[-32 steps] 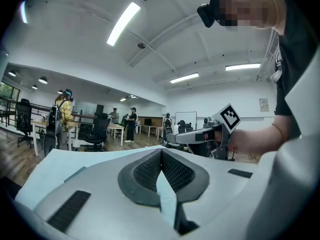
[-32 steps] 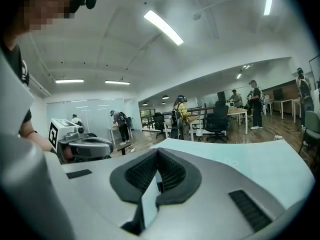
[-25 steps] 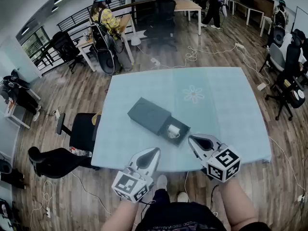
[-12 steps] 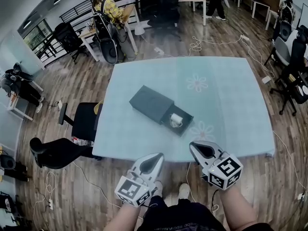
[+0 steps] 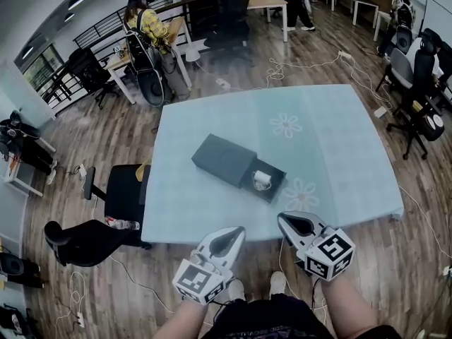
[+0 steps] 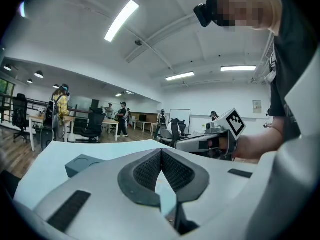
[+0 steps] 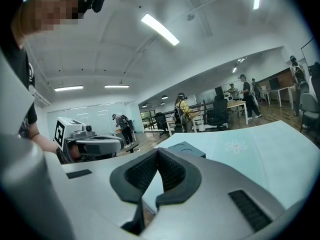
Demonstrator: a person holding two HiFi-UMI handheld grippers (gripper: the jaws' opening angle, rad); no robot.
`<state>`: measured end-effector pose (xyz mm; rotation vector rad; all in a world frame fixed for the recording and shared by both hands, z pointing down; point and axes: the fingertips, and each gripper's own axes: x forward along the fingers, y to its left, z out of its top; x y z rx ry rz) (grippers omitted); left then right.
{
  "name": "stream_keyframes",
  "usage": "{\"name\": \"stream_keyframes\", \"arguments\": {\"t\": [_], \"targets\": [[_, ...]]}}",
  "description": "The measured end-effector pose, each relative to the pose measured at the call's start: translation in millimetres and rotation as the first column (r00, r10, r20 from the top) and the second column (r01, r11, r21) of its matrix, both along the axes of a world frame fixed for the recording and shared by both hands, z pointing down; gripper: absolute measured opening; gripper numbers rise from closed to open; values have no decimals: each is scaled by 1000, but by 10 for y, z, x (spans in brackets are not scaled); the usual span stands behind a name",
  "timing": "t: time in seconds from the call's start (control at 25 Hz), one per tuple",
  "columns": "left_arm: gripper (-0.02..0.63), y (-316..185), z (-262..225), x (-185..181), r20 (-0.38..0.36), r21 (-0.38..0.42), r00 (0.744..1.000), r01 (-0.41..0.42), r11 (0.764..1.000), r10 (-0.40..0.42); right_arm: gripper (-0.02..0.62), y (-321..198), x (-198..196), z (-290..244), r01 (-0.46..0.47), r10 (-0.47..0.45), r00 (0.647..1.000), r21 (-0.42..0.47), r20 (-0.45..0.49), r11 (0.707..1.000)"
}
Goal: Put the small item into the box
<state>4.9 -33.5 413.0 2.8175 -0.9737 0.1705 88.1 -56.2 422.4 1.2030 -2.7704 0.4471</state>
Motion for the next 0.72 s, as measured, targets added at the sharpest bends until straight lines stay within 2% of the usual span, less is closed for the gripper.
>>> {"name": "stream_keyframes", "arguments": {"t": [0.28, 0.72], "targets": [[34, -11, -59, -203, -24, 7, 997, -70, 998, 70, 18, 73, -202, -48, -80, 80, 997, -2, -7, 997], [34, 32, -24, -367, -71, 0, 989, -132, 991, 132, 18, 229, -425, -37, -135, 135, 990, -4, -36, 991]]}}
